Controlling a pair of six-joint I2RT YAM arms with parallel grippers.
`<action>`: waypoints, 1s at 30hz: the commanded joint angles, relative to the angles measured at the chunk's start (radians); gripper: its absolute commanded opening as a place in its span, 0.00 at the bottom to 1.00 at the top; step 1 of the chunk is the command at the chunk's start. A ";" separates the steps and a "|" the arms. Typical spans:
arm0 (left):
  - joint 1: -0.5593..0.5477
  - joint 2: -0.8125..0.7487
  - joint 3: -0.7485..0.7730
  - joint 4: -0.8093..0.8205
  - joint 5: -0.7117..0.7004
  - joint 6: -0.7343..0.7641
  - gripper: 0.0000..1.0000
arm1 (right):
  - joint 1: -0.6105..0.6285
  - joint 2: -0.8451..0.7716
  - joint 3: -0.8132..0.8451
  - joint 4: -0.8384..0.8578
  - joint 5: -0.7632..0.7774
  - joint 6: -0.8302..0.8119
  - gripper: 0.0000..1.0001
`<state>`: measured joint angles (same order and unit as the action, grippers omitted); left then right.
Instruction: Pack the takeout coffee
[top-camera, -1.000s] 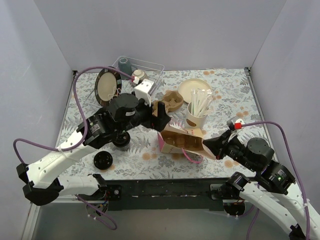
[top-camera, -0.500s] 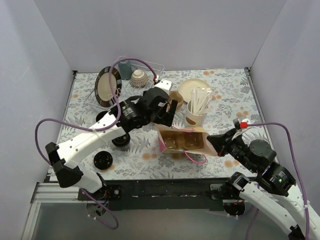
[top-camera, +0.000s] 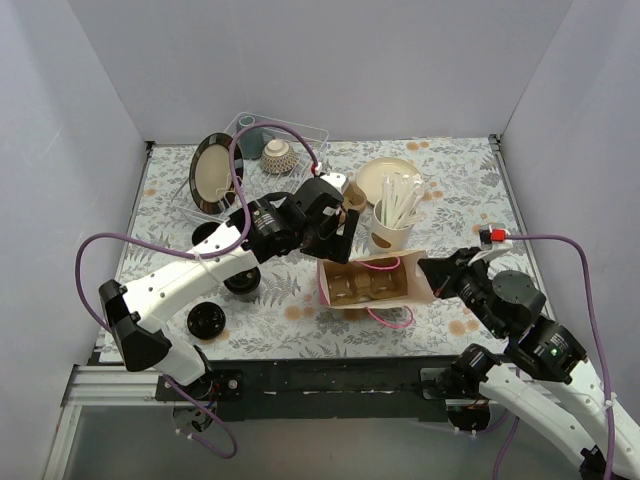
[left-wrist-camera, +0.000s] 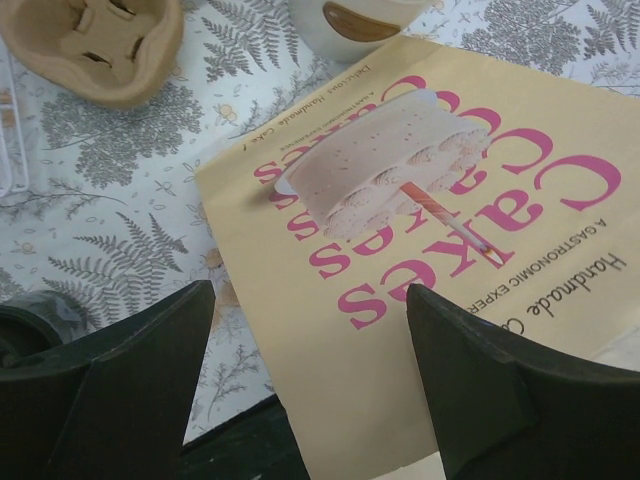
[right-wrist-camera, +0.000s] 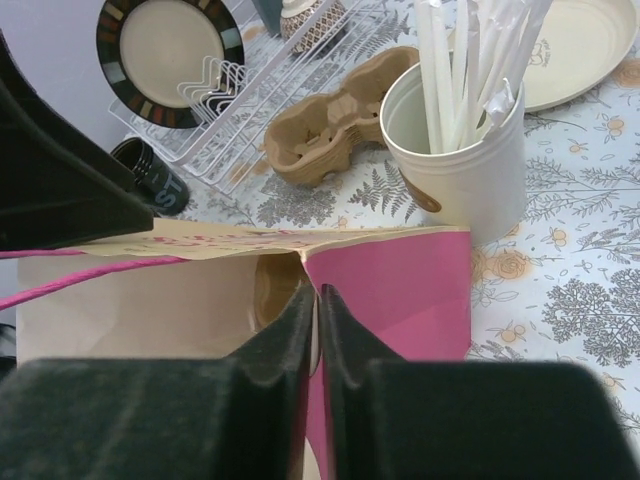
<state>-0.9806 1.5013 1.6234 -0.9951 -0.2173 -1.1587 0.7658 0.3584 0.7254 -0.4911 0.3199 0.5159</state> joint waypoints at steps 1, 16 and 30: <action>0.003 -0.052 0.023 -0.014 0.090 -0.038 0.76 | -0.002 0.059 0.048 -0.015 0.024 -0.005 0.21; 0.003 -0.147 -0.071 0.019 0.216 -0.068 0.75 | -0.002 0.025 0.092 -0.190 -0.013 -0.050 0.51; 0.003 -0.132 -0.062 0.041 0.126 -0.026 0.78 | -0.002 0.169 0.219 -0.284 -0.002 -0.079 0.45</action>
<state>-0.9791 1.3670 1.5150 -0.9615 0.0029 -1.2121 0.7658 0.4728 0.8825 -0.7757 0.3080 0.4576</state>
